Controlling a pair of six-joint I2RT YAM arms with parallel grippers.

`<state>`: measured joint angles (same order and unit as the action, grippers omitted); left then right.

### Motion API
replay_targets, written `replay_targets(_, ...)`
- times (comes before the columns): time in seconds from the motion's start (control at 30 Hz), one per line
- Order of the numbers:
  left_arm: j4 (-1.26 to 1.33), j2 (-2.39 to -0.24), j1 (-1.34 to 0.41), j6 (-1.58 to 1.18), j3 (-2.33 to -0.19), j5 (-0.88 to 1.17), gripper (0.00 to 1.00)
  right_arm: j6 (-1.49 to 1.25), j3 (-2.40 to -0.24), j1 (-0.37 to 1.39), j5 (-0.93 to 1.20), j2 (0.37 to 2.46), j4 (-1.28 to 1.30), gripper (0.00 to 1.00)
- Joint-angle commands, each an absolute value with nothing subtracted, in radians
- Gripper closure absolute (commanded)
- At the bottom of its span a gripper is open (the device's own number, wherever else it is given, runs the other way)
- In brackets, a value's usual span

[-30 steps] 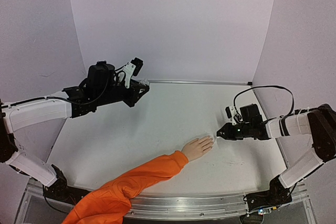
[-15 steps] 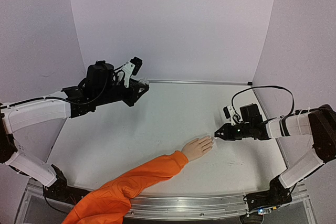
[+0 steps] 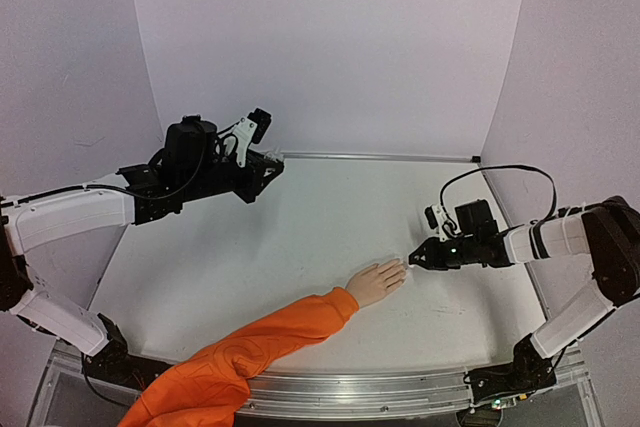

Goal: Paint the nails

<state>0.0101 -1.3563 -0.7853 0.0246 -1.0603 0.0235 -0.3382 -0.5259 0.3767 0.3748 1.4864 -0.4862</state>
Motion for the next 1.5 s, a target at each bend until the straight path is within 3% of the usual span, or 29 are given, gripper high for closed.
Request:
replay_targets(0.0,0.070,-1.322,-0.781,0.025,-1.090,0.020,1.00,-0.341,-0.556,0.384,0.364,1.498,-0.475,1.00)
replay_targets(0.97,0.069,-1.331,-0.780,0.032,-1.099,0.022,1.00,-0.368,-0.582,0.385,0.300,1.526,-0.490,1.00)
replay_targets(1.47,0.070,-1.323,-0.778,0.031,-1.094,0.024,1.00,-0.363,-0.545,0.385,0.301,1.420,-0.480,1.00)
